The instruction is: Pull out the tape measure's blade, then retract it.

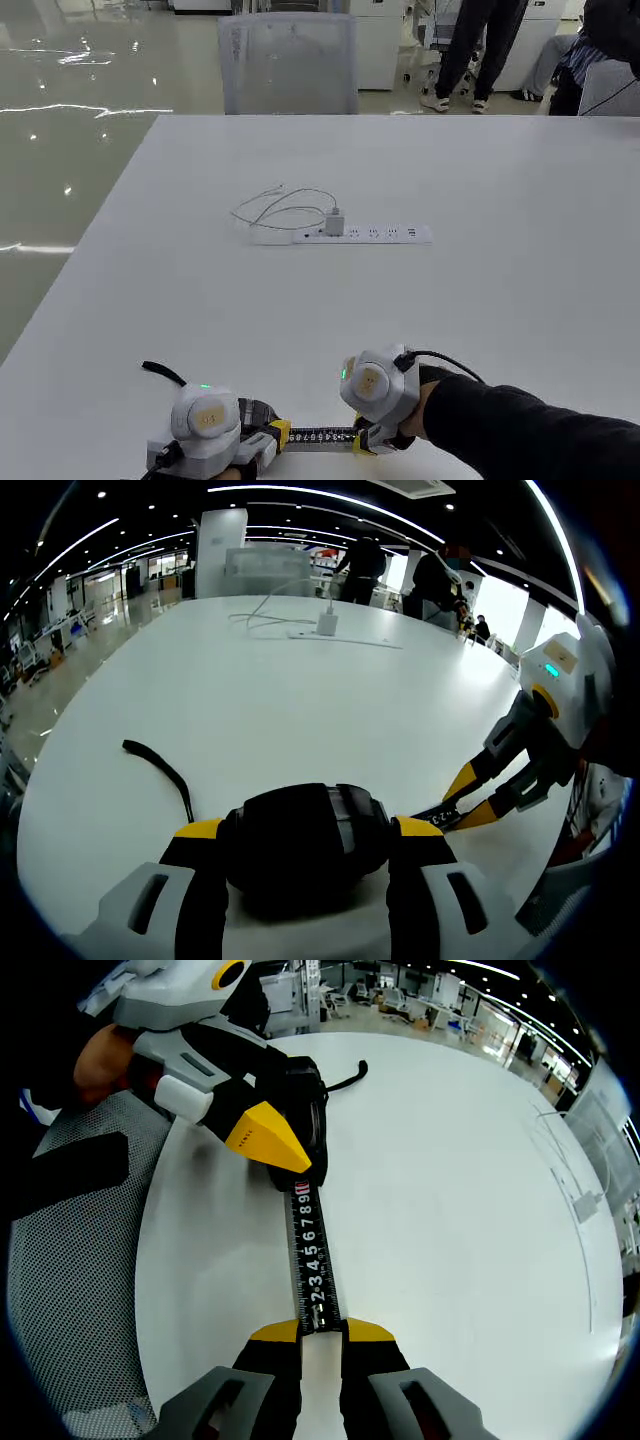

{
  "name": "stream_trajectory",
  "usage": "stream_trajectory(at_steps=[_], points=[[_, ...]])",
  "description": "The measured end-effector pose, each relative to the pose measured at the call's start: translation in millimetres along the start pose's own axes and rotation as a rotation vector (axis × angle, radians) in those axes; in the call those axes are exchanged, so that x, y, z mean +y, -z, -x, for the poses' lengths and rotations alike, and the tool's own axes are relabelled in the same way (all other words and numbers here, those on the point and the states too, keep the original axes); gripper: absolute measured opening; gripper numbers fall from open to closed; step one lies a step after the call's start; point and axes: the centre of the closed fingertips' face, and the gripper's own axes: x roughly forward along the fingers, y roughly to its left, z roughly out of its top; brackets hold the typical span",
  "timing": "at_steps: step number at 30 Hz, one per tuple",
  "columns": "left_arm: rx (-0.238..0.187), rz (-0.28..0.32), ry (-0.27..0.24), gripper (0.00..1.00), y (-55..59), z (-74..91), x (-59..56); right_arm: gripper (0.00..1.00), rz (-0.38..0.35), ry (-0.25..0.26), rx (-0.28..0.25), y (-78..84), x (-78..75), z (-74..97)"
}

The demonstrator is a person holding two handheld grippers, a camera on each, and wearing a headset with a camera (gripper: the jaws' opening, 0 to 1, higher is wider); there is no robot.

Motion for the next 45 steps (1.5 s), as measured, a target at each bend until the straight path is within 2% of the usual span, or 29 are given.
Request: stream_trajectory(at_steps=[13, 34, 37, 45], points=[[0.001, 0.02, 0.023, 0.59, 0.0, 1.3, 0.6, 0.09, -0.003, -0.015, -0.013, -4.4, -0.7, -2.0], [0.005, 0.022, 0.026, 0.59, 0.2, 0.5, 0.6, 0.09, -0.004, -0.021, -0.04, -17.0, 0.2, -7.7], [0.003, 0.023, 0.025, 0.59, 0.4, 0.7, 0.4, 0.09, -0.027, -0.028, -0.05, -18.8, -0.4, -8.1], [0.008, 0.026, 0.032, 0.59, 0.6, 1.1, 0.5, 0.09, -0.015, -0.028, -0.056, -23.6, 1.4, -9.8]])
